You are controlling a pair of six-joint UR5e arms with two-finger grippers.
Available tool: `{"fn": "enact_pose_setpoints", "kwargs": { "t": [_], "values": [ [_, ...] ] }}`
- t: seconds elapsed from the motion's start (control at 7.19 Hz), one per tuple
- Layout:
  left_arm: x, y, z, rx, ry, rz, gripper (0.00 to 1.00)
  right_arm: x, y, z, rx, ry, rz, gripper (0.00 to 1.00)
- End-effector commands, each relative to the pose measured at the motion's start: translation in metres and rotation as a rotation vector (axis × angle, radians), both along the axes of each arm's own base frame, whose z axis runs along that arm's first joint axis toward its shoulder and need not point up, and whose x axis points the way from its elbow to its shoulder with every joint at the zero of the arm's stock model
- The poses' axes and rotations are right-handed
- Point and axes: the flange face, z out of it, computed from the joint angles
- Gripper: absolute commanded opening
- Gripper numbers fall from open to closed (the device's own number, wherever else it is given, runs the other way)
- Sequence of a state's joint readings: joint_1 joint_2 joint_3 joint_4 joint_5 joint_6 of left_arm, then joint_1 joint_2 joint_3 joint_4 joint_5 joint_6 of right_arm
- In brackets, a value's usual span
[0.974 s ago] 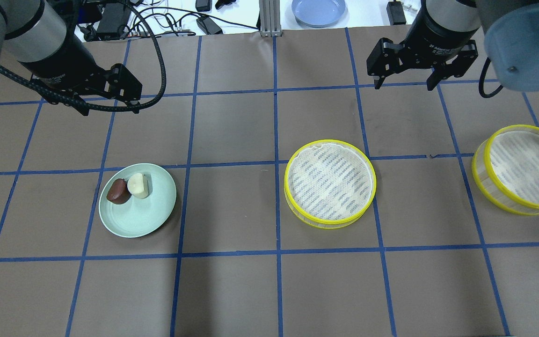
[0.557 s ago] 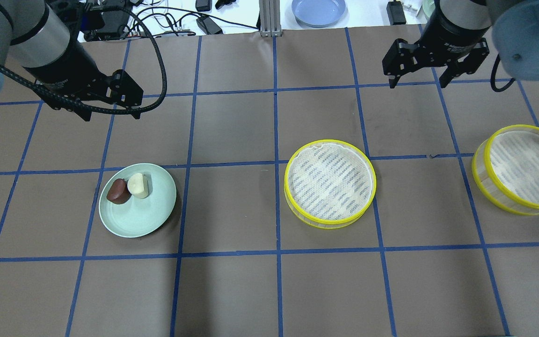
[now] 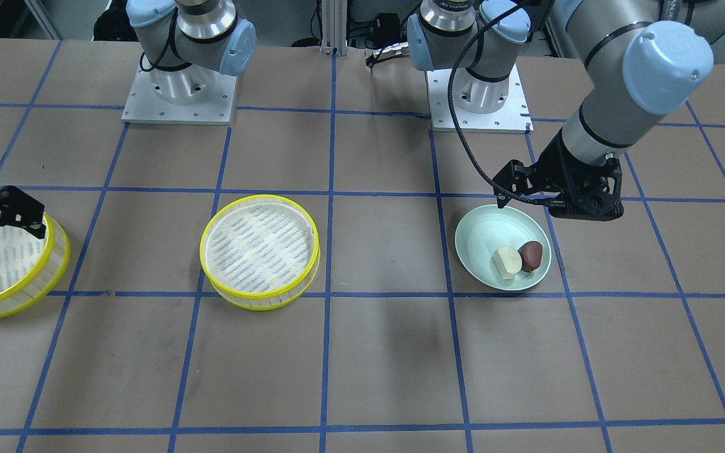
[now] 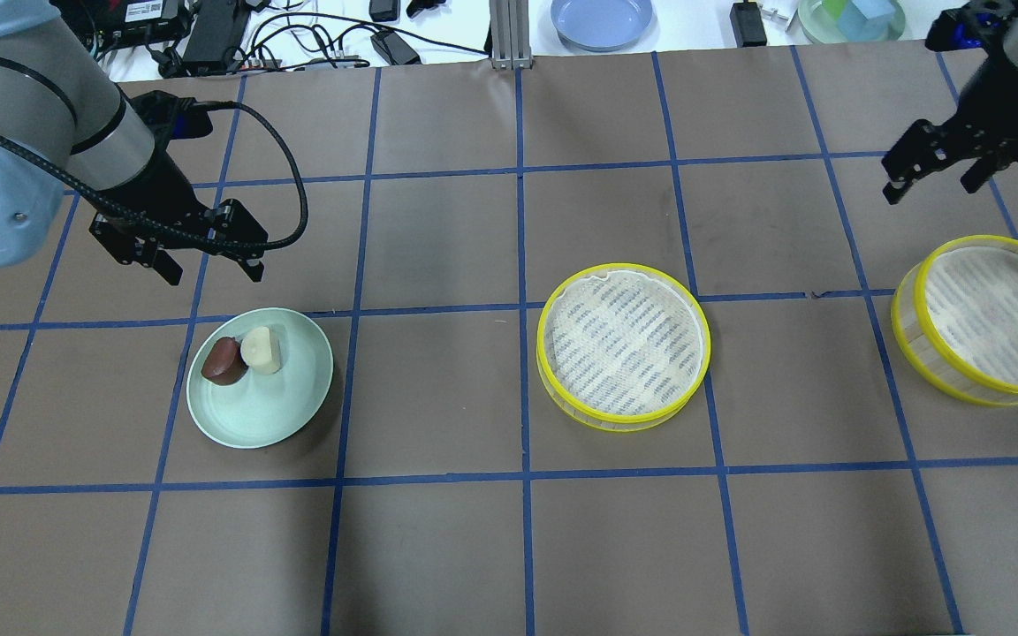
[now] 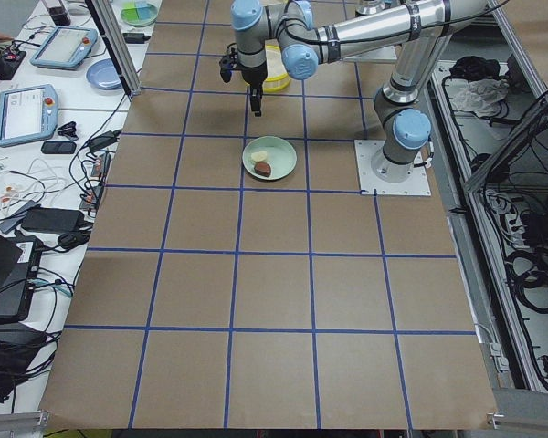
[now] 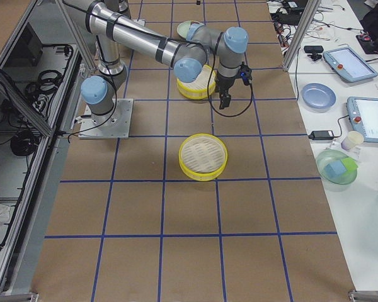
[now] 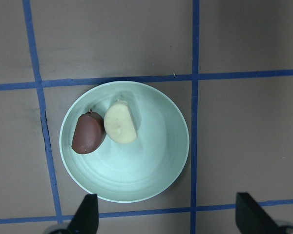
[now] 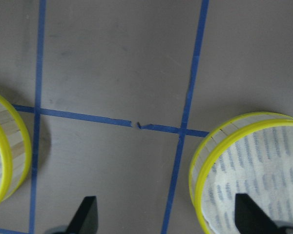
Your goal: Stack buns with steamer
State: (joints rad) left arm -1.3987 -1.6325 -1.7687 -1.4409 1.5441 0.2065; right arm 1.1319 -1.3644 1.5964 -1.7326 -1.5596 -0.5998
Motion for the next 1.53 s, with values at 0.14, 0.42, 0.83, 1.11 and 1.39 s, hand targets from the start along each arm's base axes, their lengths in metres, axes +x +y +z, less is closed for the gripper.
{"fn": "enact_pose_setpoints", "kwargs": {
  "t": [0.14, 0.42, 0.83, 1.11, 1.39],
  "values": [
    [0.004, -0.008, -0.088, 0.129, 0.020, -0.006, 1.00, -0.158, 0.001, -0.085, 0.029, 0.073, 0.145, 1.00],
    [0.011, -0.017, -0.126, 0.202, -0.022, -0.019, 1.00, -0.193, -0.005, -0.130, 0.018, 0.105, 0.174, 0.99],
    [0.017, -0.031, -0.162, 0.213, -0.046, -0.022, 0.88, -0.199, -0.008, -0.159, 0.045, 0.088, 0.210, 0.55],
    [0.019, -0.032, -0.174, 0.244, -0.052, -0.026, 0.00, -0.201, -0.009, -0.163, 0.053, 0.097, 0.218, 0.13],
    [0.019, -0.034, -0.176, 0.250, -0.052, -0.035, 0.00, -0.200, -0.008, -0.151, 0.047, 0.109, 0.204, 0.00]
  ]
}}
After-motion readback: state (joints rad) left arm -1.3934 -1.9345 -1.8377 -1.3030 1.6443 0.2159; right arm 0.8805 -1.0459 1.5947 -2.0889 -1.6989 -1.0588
